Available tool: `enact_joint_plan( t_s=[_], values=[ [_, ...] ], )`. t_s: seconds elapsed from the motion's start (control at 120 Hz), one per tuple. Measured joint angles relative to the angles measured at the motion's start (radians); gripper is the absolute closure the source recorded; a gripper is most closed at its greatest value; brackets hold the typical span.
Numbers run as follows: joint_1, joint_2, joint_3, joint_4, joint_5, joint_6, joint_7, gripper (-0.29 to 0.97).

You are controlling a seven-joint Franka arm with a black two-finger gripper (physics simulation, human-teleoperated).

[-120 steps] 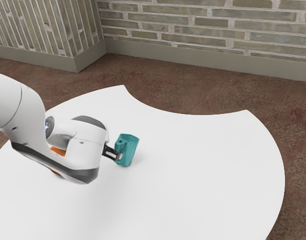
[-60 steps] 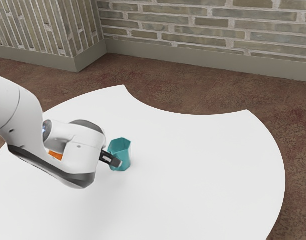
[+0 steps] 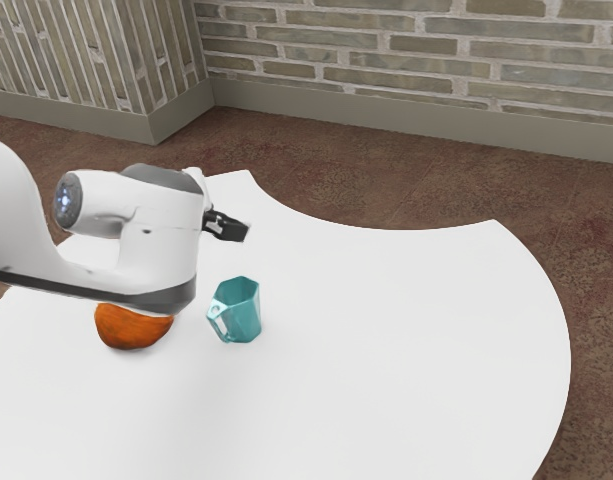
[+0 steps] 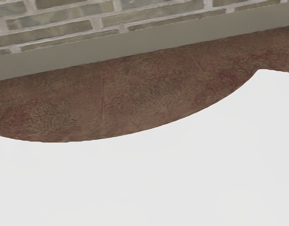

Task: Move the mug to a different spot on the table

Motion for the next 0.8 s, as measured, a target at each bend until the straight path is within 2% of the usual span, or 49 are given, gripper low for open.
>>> enact_joint_plan(
  t_s=[0.058, 0.1, 0.133, 0.167, 0.258, 0.292, 0.333, 0.383, 0.45, 0.533, 0.658, 0.8],
  values=[
    [-0.037, 0.036, 0.021, 0.099, 0.036, 0.036, -0.005, 0.04],
    [-0.080, 0.052, 0.062, 0.154, 0.137, 0.008, -0.005, 0.04],
    [-0.107, 0.079, 0.104, 0.242, 0.279, -0.063, -0.006, 0.03],
    [-0.090, 0.104, 0.133, 0.310, 0.425, -0.147, -0.017, 0.03],
    [0.115, 0.128, 0.184, 0.497, 0.949, -0.491, -0.149, 0.03],
    [0.165, 0.126, 0.194, 0.548, 1.113, -0.646, -0.230, 0.03],
    [0.185, 0.118, 0.200, 0.580, 1.267, -0.820, -0.330, 0.03],
    [0.171, 0.116, 0.201, 0.594, 1.396, -0.993, -0.442, 0.02],
    [0.134, 0.112, 0.201, 0.601, 1.505, -1.173, -0.577, 0.02],
    [0.105, 0.084, 0.204, 0.609, 1.582, -1.332, -0.726, 0.02],
    [0.091, 0.055, 0.243, 0.622, 1.633, -1.495, -0.913, 0.02],
    [0.102, 0.013, 0.312, 0.625, 1.661, -1.599, -1.087, 0.02]
  ],
)
